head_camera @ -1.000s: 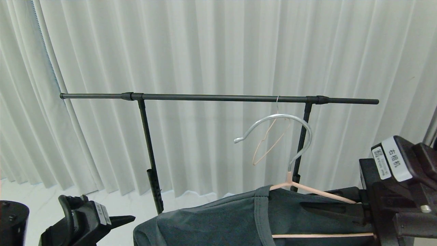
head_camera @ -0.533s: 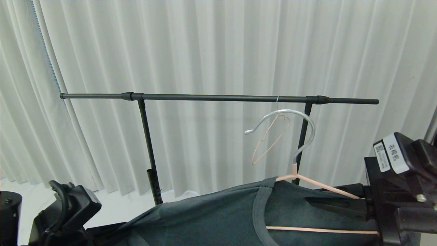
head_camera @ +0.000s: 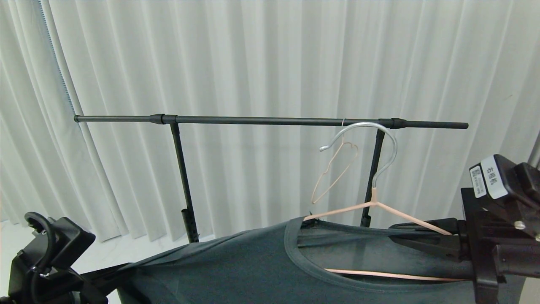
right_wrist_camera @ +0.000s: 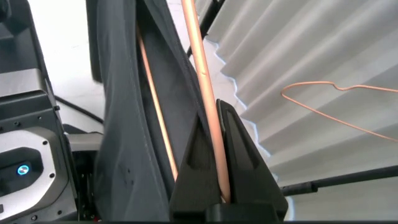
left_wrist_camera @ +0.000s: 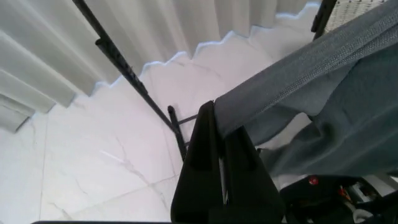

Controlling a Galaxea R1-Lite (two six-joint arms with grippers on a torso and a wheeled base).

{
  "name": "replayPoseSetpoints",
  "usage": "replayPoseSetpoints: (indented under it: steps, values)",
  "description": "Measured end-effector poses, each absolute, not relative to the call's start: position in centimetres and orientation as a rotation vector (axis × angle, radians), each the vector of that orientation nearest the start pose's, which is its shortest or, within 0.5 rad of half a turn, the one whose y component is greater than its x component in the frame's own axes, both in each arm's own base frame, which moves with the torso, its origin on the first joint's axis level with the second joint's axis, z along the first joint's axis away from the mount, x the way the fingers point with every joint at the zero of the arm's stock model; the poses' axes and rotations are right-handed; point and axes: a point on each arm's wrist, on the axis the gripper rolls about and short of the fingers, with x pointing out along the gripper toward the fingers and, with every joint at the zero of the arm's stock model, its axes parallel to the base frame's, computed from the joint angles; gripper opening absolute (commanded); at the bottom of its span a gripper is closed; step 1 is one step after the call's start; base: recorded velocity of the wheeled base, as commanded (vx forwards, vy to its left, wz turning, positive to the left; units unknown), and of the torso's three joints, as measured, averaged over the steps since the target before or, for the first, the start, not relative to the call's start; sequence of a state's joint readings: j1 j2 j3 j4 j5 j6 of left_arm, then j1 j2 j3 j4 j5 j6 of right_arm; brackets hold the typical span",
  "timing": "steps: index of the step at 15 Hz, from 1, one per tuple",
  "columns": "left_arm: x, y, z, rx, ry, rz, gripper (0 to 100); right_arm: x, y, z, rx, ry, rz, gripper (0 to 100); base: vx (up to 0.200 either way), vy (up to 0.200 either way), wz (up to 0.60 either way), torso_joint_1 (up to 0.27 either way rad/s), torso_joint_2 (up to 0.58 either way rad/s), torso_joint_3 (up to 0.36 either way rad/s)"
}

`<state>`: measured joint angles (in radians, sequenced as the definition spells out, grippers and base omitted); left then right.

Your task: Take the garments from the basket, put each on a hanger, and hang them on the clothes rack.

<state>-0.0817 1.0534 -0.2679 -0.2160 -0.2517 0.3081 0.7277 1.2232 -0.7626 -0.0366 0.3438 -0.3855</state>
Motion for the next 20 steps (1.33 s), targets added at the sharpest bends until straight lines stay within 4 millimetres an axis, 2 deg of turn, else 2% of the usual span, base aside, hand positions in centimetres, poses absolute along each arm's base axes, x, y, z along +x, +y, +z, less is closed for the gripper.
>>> replayPoseSetpoints:
  steps: [2,3,8,15,20]
  values:
    - [10.9,-1.8,13.9,0.250,0.478,-0.465,0,13.0,12.5,23.0,-0.428,0.228,1.125,0,0.000,0.000,0.00,0.000,0.00,0.000]
    - [10.6,-2.0,14.1,0.259,0.457,-0.491,100,13.0,12.5,23.1,-0.428,0.228,1.125,0,0.000,0.000,0.00,0.000,0.00,0.000]
    - [10.0,-2.3,14.4,0.266,0.420,-0.519,100,13.4,12.1,23.1,-0.415,0.240,1.079,0,0.000,0.000,0.00,0.000,0.00,0.000]
    - [9.8,-1.6,13.6,0.246,0.459,-0.453,100,14.4,9.8,23.9,-0.333,0.245,0.926,0,0.000,0.000,0.00,0.000,0.00,0.000]
    - [10.5,-2.4,15.1,0.268,0.402,-0.523,100,14.0,9.0,24.1,-0.317,0.250,0.881,0,0.000,0.000,0.00,0.000,0.00,0.000]
